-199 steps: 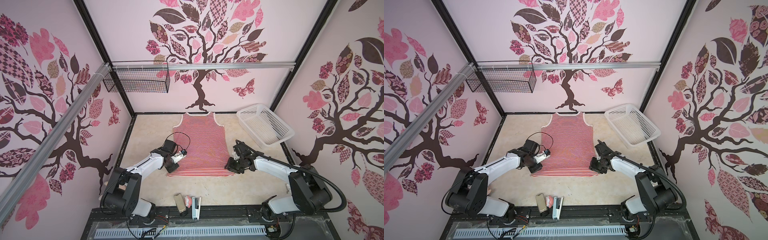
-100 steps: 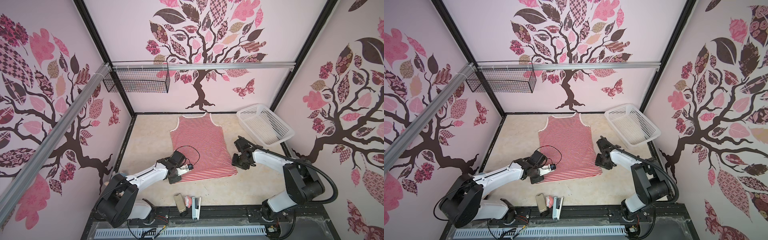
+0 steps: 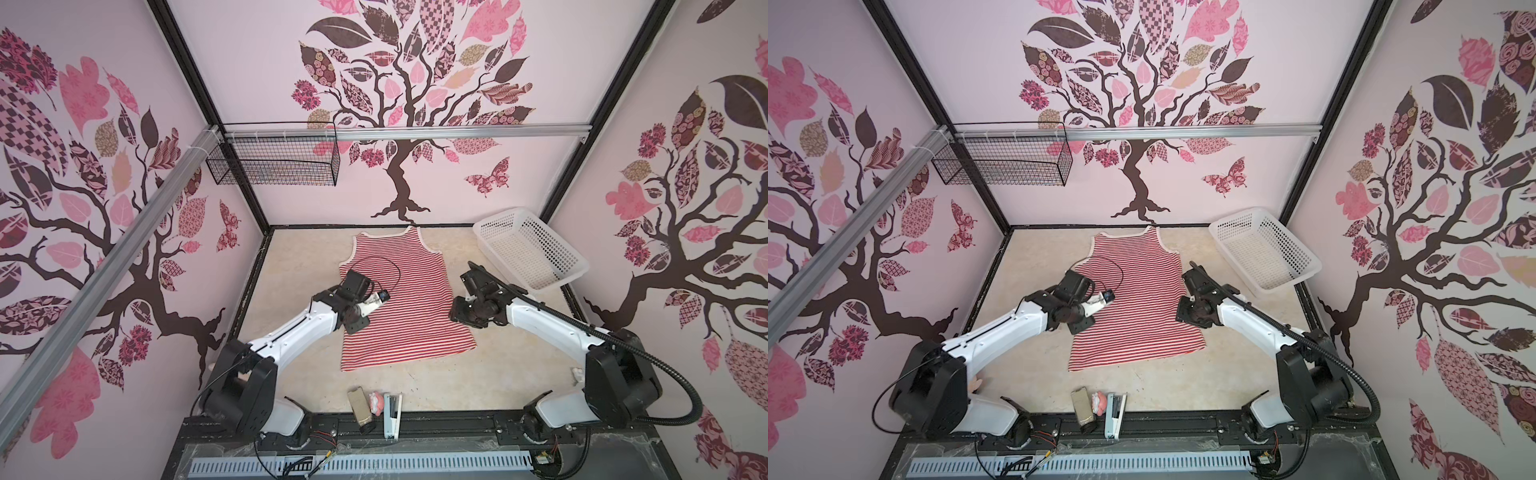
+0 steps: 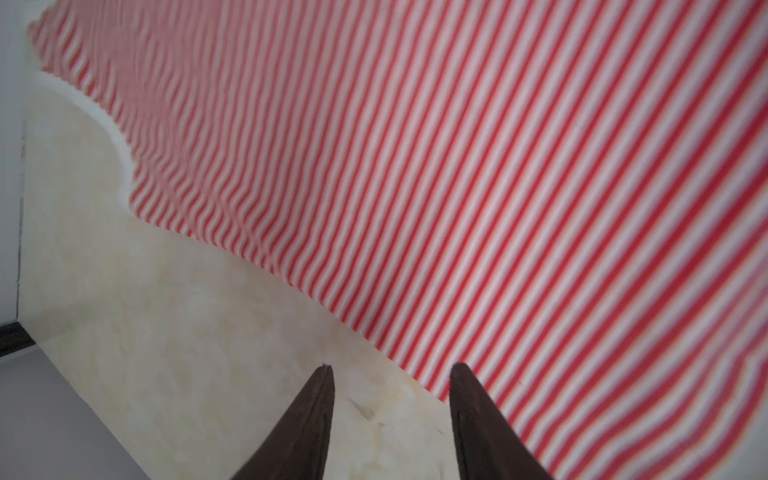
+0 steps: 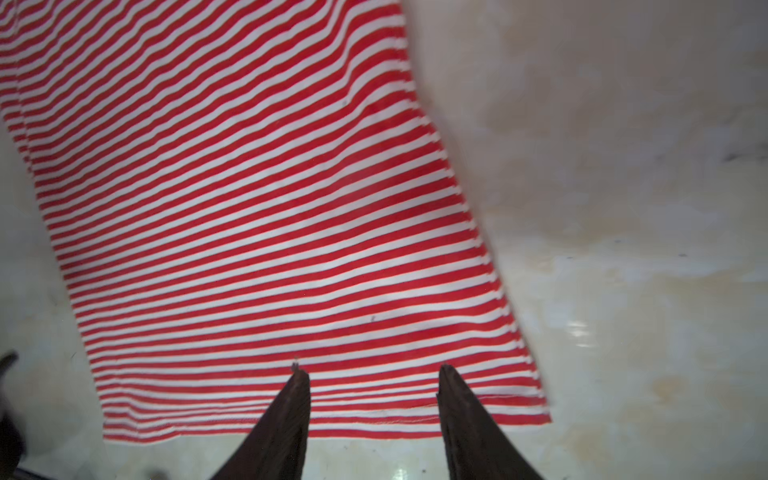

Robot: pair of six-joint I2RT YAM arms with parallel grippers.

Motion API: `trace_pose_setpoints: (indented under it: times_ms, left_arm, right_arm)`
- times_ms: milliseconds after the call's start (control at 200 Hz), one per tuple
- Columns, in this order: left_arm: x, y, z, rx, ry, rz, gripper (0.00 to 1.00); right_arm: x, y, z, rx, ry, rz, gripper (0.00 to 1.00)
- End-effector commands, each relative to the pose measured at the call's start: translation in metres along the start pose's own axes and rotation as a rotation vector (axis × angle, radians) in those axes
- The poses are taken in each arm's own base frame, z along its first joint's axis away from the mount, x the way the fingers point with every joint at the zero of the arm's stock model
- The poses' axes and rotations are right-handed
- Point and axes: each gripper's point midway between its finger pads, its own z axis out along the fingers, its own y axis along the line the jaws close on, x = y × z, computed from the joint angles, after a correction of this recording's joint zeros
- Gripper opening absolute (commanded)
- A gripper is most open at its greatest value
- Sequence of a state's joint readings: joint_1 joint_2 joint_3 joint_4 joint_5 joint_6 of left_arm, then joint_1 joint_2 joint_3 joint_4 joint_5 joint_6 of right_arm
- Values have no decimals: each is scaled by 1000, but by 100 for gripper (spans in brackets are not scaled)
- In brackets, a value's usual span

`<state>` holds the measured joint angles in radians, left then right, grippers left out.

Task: Fold and stack the tank tops

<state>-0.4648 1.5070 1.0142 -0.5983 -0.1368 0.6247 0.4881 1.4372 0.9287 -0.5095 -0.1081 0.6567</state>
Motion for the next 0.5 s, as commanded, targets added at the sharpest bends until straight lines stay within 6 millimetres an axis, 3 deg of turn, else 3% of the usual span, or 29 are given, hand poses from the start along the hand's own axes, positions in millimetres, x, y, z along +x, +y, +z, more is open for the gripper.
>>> trace_pose_setpoints:
  times_ms: [0, 210, 300, 450, 495]
  left_arm:
    - [-35, 62, 16, -59, -91, -193, 49]
    - [-80, 134, 61, -87, -122, -330, 48]
    - [-93, 151, 86, -76, -114, -340, 48]
    - [-94, 166, 132, -61, -62, -360, 47]
    - [-99, 176, 137, -73, -66, -365, 47]
  right_arm:
    - [16, 5, -1, -83, 39, 53, 53]
    - [35, 1, 7, -132, 77, 72, 53]
    - [38, 1, 12, -137, 90, 55, 53]
    - [41, -6, 24, -96, 119, 65, 53]
    - [43, -7, 27, -98, 123, 73, 53]
